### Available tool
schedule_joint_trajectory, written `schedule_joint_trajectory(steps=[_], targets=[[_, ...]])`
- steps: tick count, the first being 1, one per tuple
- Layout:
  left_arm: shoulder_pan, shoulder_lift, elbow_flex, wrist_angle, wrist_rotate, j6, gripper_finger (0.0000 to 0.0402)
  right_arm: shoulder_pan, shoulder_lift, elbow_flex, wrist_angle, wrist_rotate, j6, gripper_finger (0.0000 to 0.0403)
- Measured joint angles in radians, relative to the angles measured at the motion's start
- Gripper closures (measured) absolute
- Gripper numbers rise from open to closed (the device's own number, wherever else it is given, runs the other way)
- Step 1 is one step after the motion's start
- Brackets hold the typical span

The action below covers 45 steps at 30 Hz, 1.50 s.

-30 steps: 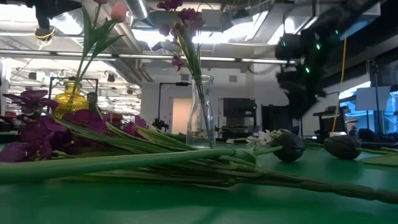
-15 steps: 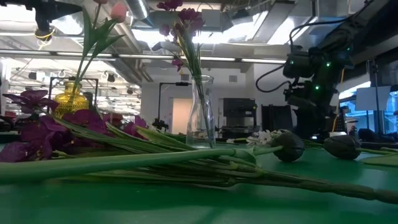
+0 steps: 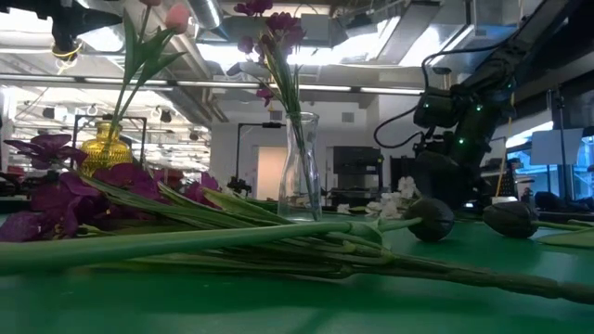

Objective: Sort flowers into vase by color
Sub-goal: Put the right white flowers into the yellow vase

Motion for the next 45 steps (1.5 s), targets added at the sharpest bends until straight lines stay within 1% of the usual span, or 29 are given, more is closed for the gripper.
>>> schedule_joint_trajectory(steps=[3, 5, 9, 11, 12, 13, 16, 20, 23, 28, 32, 34, 36, 39, 41, 43, 45], targets=[[0.0, 0.0, 0.0, -0.004, 0.0, -0.001, 0.0203, 0.0, 0.013, 0.001, 0.0, 0.001, -0.003, 0.0233], [0.0, 0.0, 0.0, -0.004, 0.0, -0.002, 0.0203, -0.001, 0.013, 0.0, -0.001, 0.005, -0.006, 0.0259], [0.0, 0.0, 0.0, -0.003, 0.0, -0.002, 0.0203, -0.003, -0.005, -0.002, -0.002, 0.008, -0.023, 0.0333], [0.0, 0.0, 0.0, -0.003, 0.0, -0.003, 0.0203, -0.002, -0.016, -0.004, 0.0, -0.02, -0.028, 0.0376], [0.0, 0.0, 0.0, -0.002, -0.001, -0.003, 0.0203, -0.001, -0.024, -0.004, 0.0, -0.033, -0.029, 0.0388], [0.0, 0.0, 0.0, 0.0, -0.002, -0.003, 0.0203, 0.0, -0.034, -0.004, 0.003, -0.038, -0.03, 0.0391], [0.0, 0.0, 0.0, 0.006, -0.002, -0.003, 0.0203, 0.0, -0.067, -0.004, 0.017, -0.057, -0.029, 0.0382], [0.0, 0.0, 0.0, 0.006, -0.002, -0.003, 0.0203, -0.001, -0.126, 0.002, 0.023, -0.103, -0.028, 0.0395], [0.0, 0.0, 0.0, 0.017, -0.002, -0.003, 0.0203, -0.001, -0.183, 0.013, 0.052, -0.149, -0.016, 0.0393], [0.0, 0.0, 0.0, 0.084, 0.026, 0.003, 0.0203, -0.001, -0.292, 0.041, 0.158, -0.264, 0.03, 0.0398], [0.0, 0.0, 0.0, 0.134, 0.045, 0.008, 0.0203, 0.0, -0.376, 0.057, 0.3, -0.362, 0.106, 0.0396], [0.0, 0.0, 0.0, 0.17, 0.077, 0.009, 0.0203, 0.004, -0.41, 0.059, 0.405, -0.402, 0.143, 0.0398], [0.0, 0.0, 0.0, 0.25, 0.128, 0.012, 0.0203, 0.028, -0.433, 0.059, 0.501, -0.409, 0.178, 0.0399], [0.0, 0.0, 0.0, 0.45, 0.254, 0.064, 0.0203, 0.078, -0.439, 0.059, 0.655, -0.411, 0.242, 0.0399], [0.0, 0.011, 0.001, 0.539, 0.335, 0.102, 0.0203, 0.114, -0.439, 0.059, 0.766, -0.411, 0.275, 0.04], [0.0, 0.042, 0.001, 0.561, 0.373, 0.13, 0.0203, 0.151, -0.439, 0.062, 0.854, -0.402, 0.294, 0.04], [0.0, 0.083, 0.0, 0.556, 0.376, 0.137, 0.0203, 0.19, -0.439, 0.081, 0.886, -0.383, 0.295, 0.04]])
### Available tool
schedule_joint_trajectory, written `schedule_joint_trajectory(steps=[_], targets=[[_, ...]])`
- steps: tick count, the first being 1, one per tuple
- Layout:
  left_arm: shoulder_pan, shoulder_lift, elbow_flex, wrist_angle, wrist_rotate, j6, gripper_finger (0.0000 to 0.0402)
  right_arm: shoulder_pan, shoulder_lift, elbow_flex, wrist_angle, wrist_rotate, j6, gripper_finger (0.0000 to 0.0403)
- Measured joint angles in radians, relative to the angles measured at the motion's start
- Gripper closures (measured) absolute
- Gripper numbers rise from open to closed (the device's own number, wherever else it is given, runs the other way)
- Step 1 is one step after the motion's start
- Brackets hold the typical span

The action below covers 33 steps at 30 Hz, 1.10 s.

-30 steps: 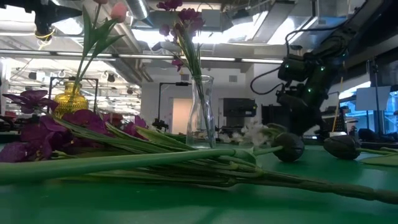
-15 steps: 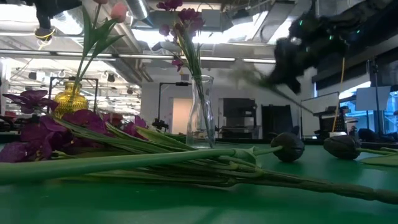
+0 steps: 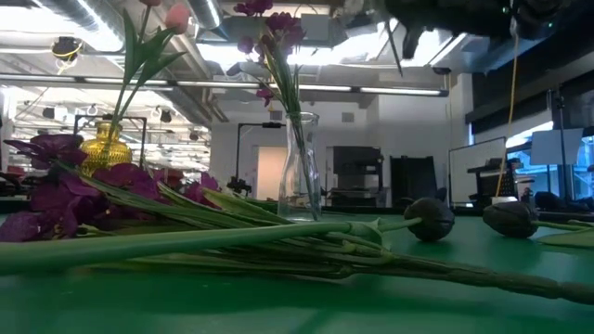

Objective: Sort flowers into vase by color
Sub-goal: Put the right white flowers into the yellow vase

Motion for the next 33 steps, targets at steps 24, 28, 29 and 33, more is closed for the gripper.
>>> schedule_joint_trajectory(steps=[24, 28, 29, 33], targets=[[-0.077, 0.828, 0.286, 0.257, 0.019, 0.106, 0.0203, 0.284, 0.361, 0.428, -0.006, 0.093, -0.161, 0.04], [-0.078, 0.917, 0.353, 0.261, 0.004, 0.107, 0.0203, 0.292, 0.42, 0.477, -0.007, 0.078, -0.165, 0.04], [-0.078, 0.936, 0.368, 0.261, -0.006, 0.107, 0.0203, 0.296, 0.432, 0.488, -0.007, 0.077, -0.164, 0.04], [-0.077, 1.006, 0.422, 0.26, -0.06, 0.143, 0.0203, 0.296, 0.473, 0.523, -0.006, 0.07, -0.164, 0.04]])
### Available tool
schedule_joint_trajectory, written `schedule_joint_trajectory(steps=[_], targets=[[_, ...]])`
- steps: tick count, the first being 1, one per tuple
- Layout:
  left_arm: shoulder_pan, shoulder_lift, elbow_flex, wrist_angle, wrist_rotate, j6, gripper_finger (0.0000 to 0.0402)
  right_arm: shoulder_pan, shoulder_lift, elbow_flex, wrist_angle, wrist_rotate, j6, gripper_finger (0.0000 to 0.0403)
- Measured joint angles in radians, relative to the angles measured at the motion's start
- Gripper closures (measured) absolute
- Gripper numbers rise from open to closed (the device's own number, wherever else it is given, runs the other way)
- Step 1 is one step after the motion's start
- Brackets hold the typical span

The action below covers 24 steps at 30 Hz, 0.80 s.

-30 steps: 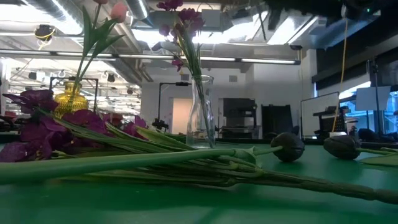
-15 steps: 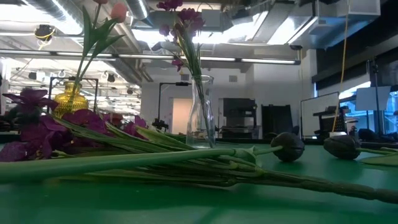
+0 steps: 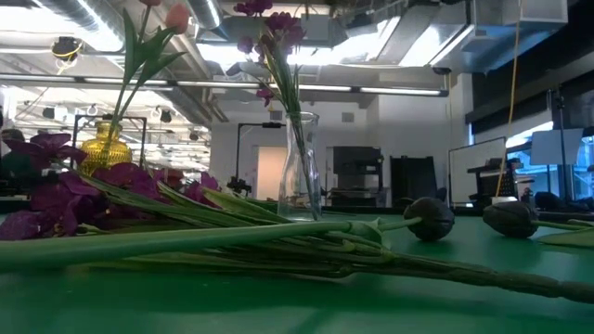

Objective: Sort flowers into vase by color
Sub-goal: Put the right white flowers into the yellow vase

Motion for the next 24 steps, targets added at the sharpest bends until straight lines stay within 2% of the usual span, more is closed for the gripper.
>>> schedule_joint_trajectory(steps=[11, 19, 24], targets=[[0.022, 0.103, 0.054, 0.021, -0.197, 0.045, 0.0203, 0.0, 0.03, 0.022, -0.017, -0.027, 0.001, 0.04], [0.051, 0.104, 0.054, 0.125, -0.194, 0.046, 0.0205, 0.0, 0.03, 0.022, -0.023, -0.024, -0.001, 0.04], [0.051, 0.104, 0.054, 0.148, -0.176, 0.046, 0.023, 0.0, 0.03, 0.022, -0.023, -0.021, -0.002, 0.04]])
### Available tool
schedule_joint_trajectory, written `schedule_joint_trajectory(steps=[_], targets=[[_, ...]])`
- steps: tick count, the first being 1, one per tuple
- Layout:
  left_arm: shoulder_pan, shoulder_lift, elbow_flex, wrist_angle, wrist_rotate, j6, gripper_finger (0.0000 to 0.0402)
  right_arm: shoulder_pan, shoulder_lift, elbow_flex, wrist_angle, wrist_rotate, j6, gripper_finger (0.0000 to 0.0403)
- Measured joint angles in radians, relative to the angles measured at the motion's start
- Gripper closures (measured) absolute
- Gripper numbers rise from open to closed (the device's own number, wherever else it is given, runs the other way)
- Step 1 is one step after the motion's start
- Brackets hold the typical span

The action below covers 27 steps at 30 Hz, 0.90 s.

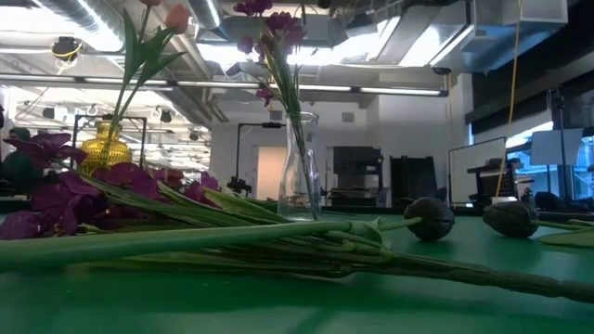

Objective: Sort flowers into vase by color
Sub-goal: Put the right white flowers into the yellow vase

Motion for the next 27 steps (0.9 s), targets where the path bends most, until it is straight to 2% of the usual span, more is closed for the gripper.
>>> schedule_joint_trajectory(steps=[16, 23, 27], targets=[[0.0, 0.0, 0.0, 0.003, 0.0, -0.004, 0.0393, -0.001, 0.0, 0.0, 0.0, 0.002, 0.0, 0.04], [0.0, 0.0, 0.0, 0.003, 0.016, -0.004, 0.04, -0.001, 0.0, 0.0, -0.002, 0.002, -0.001, 0.0394], [0.0, 0.0, 0.0, 0.003, 0.016, -0.003, 0.0401, 0.0, 0.0, 0.0, -0.002, -0.006, 0.0, 0.0357]])
